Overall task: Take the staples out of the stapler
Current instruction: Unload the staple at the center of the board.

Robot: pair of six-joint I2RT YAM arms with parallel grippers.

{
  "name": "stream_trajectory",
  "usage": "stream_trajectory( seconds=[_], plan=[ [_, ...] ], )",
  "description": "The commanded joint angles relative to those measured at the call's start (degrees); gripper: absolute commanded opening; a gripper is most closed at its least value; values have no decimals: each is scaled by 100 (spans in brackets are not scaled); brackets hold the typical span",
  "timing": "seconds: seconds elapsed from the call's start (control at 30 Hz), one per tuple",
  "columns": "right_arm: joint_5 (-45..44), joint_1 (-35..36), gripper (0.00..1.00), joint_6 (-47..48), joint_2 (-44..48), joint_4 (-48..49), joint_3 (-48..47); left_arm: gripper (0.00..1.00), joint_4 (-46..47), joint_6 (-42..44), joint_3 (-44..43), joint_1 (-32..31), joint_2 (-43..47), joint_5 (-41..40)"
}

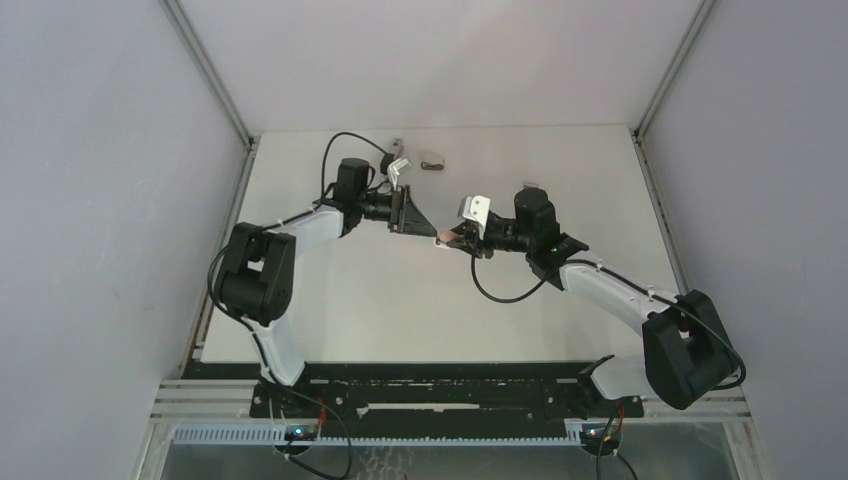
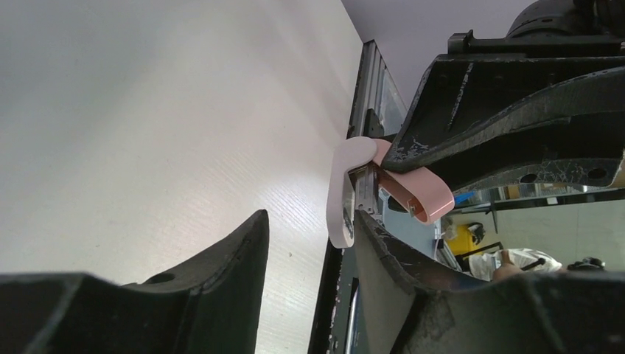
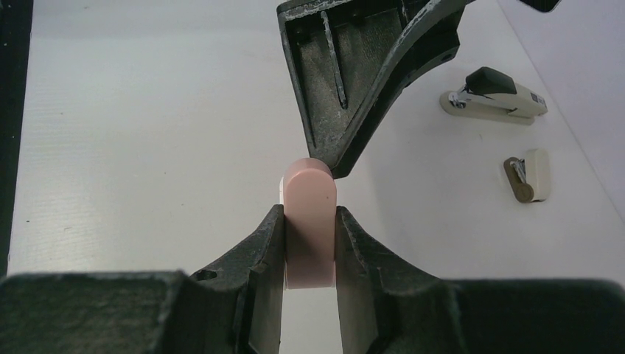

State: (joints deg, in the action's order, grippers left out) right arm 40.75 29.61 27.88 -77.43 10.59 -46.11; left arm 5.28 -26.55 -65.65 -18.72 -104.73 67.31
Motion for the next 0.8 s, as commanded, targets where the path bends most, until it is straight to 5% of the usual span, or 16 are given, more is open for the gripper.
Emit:
stream_trajectory(
  seconds=[0.0,0.43,0.77],
  plan=[
    [6,-14,0,29,202,334,-4,49,192,-174,70,0,-100,259],
    [-208,49,0,200,177,376,39,46,193,-299,11,-202,-188,505],
    [-185,73,0,246,166,403,79,20,348,-501,-18,-242,-288,593]
  ],
)
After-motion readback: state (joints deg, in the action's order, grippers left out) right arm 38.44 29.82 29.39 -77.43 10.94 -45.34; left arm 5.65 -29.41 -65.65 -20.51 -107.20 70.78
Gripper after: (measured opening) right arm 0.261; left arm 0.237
